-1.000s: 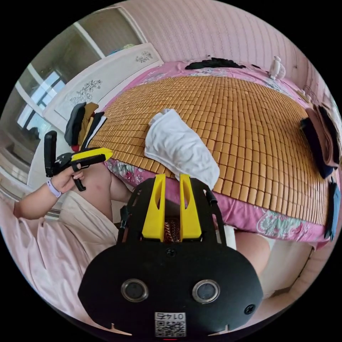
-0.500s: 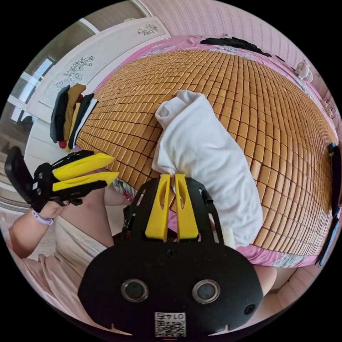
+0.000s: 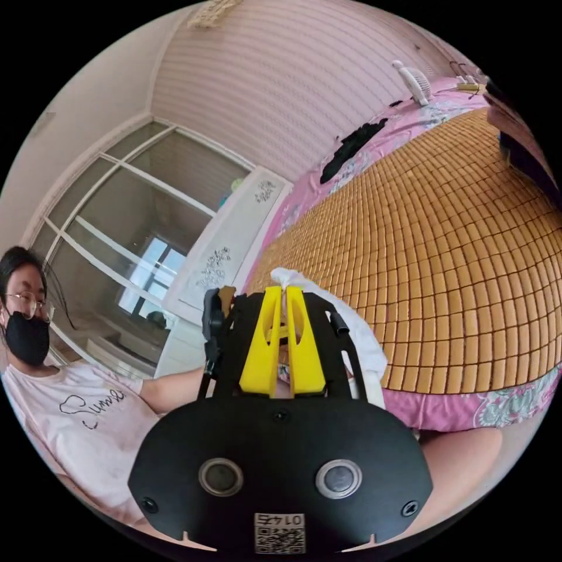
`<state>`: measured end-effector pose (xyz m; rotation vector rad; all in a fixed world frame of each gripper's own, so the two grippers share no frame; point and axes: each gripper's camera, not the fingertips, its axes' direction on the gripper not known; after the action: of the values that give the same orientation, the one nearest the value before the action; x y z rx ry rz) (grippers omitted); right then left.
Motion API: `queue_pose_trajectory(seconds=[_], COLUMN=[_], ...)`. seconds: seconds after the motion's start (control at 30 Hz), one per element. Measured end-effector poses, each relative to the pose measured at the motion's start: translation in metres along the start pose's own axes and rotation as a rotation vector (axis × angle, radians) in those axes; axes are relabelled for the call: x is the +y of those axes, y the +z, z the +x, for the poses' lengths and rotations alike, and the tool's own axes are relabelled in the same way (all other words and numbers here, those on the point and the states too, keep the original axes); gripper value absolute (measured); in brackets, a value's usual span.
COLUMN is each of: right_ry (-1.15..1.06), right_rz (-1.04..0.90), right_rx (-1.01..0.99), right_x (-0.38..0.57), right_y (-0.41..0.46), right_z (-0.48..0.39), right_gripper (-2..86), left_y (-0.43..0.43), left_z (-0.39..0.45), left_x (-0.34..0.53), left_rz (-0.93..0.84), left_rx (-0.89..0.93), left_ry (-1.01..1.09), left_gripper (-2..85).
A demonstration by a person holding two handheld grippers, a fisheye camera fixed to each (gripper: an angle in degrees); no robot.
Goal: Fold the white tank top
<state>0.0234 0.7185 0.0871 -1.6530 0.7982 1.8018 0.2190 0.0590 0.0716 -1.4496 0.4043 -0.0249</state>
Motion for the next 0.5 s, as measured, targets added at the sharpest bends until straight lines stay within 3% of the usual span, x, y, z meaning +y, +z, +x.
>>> queue_pose_trajectory(seconds=[0.33, 0.5], right_ry=[-0.057, -0.275], right_rz=[0.323, 0.355], right_rx=[0.004, -0.076], right_x=[-0.011, -0.032], right_y=[-0.171, -0.208], right_z=[-0.043, -0.128], right_gripper=[0.6, 0.6], left_y=[-0.227, -0.358], left_z=[-0.094, -0.141], left_x=[0.129, 0.213], left_rz=[0.393, 0.749], left_rx=[0.087, 0.168], left_ry=[-0.227, -0.363], left_gripper=[-0.7, -0.8])
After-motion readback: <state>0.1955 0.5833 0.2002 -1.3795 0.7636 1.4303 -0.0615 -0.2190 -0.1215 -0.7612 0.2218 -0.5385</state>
